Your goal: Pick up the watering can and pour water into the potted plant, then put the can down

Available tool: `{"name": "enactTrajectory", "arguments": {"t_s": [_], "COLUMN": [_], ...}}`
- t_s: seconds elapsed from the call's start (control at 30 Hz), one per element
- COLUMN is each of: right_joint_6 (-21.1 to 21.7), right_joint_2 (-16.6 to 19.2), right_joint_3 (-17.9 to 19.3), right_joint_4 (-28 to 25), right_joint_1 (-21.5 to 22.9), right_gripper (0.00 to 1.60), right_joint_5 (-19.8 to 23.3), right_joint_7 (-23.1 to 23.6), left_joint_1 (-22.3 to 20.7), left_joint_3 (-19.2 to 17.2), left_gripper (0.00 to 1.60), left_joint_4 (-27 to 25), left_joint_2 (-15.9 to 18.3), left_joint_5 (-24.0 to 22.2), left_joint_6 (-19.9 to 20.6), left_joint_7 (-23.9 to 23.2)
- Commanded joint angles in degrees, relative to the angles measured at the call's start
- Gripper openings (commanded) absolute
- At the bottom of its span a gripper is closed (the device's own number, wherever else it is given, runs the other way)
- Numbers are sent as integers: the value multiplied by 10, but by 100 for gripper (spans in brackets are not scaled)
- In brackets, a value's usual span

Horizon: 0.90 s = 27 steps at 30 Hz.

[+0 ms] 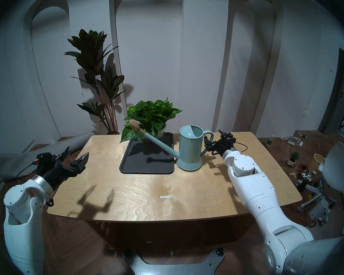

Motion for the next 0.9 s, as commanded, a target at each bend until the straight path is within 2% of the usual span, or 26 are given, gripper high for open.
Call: {"name": "enactTrajectory", "arguments": {"t_s": [0.0, 0.17, 0.5, 0.53, 0.57, 0.6, 0.63, 0.67, 0.8, 0.83, 0.87], "right_joint_6": [-19, -35, -55, -57, -59, -60, -62, -64, -68, -72, -73], "right_joint_2": [-19, -26, -25, -25, -25, -25, -25, -26, -27, -29, -30], "right_joint_3": [-7, 0, 9, 9, 9, 8, 8, 8, 6, 7, 6], "right_joint_4": [19, 47, 70, 73, 76, 78, 82, 88, 97, 100, 102], "right_joint_1": [59, 70, 72, 72, 72, 73, 74, 76, 81, 82, 83], "right_gripper": [160, 160, 160, 131, 115, 121, 144, 160, 160, 150, 23], "right_joint_5": [-3, 0, 2, 2, 2, 2, 2, 1, 0, 2, 1], "right_joint_7": [-1, -9, -19, -19, -19, -20, -20, -20, -21, -23, -23], "left_joint_1": [-1, -1, -1, -1, 0, 0, 0, 0, 0, 0, 0], "left_joint_3": [0, 0, 0, 0, 0, 0, 0, 0, 0, 0, 0], "left_gripper": [160, 160, 160, 160, 160, 160, 160, 160, 160, 160, 160], "left_joint_4": [-9, -10, -10, -10, -10, -10, -10, -10, -10, -10, -10], "left_joint_2": [2, 2, 2, 2, 2, 2, 2, 2, 2, 2, 2], "left_joint_5": [0, 0, 0, 0, 0, 0, 0, 0, 0, 0, 0], "left_joint_6": [-2, -2, -2, -1, -1, -1, -1, -1, -2, -2, -2], "left_joint_7": [-1, -1, 0, 0, 0, 0, 0, 0, 0, 0, 0]}}
